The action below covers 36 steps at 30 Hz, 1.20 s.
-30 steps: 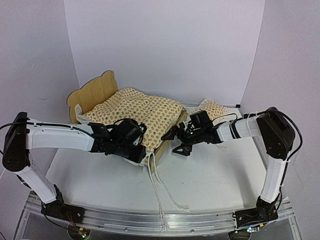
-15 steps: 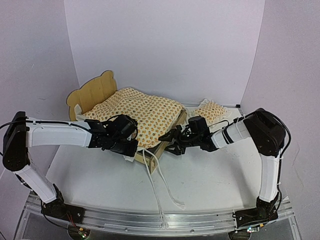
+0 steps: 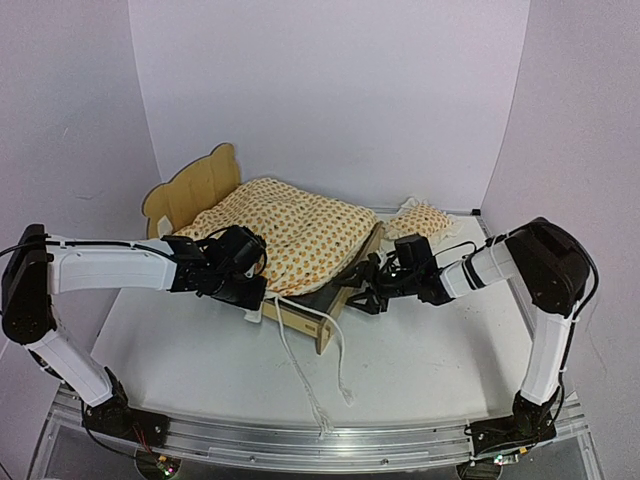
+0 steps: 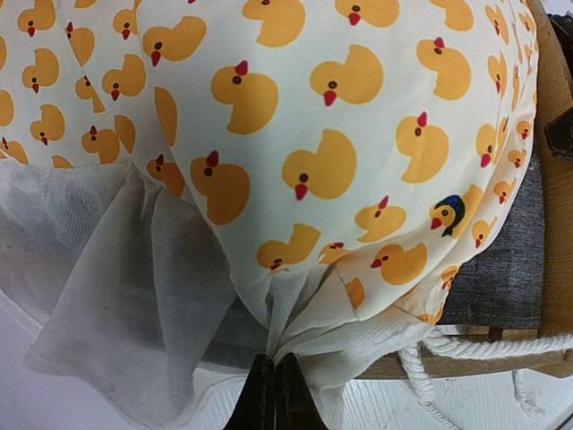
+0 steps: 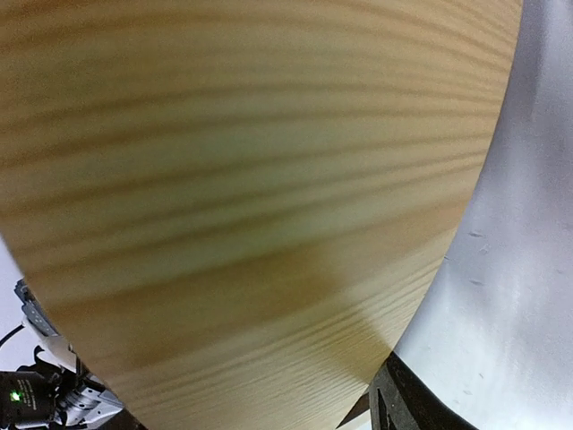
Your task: Set up the pet bed
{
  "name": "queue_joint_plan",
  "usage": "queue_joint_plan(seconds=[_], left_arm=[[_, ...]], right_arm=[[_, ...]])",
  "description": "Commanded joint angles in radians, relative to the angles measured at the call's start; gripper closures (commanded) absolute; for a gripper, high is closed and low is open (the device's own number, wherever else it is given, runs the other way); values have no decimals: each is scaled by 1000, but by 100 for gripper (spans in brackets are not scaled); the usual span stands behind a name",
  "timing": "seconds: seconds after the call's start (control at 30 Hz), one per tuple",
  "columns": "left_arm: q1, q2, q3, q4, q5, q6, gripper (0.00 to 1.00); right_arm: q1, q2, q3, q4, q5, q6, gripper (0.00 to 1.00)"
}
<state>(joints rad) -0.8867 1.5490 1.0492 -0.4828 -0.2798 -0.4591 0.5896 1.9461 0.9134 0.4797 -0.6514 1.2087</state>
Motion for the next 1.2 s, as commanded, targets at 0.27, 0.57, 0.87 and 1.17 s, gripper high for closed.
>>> queue_joint_plan(seconds=[0.27,0.57,0.87,1.17], left_arm=[[10,-3,68,-50,-1,52,98],[9,12,80,-48,14,48,98],[8,2,76,-39,33,33,99],[7,8,89,-36,30,43,100]], right_arm=[[17,-352,194,-1253,219,-846,3],[268,-451,-19,-1040,287,-1000,12],[269,-381,-221,-447,349,-958,34],[301,-274,-323,-81,407,-805,46]])
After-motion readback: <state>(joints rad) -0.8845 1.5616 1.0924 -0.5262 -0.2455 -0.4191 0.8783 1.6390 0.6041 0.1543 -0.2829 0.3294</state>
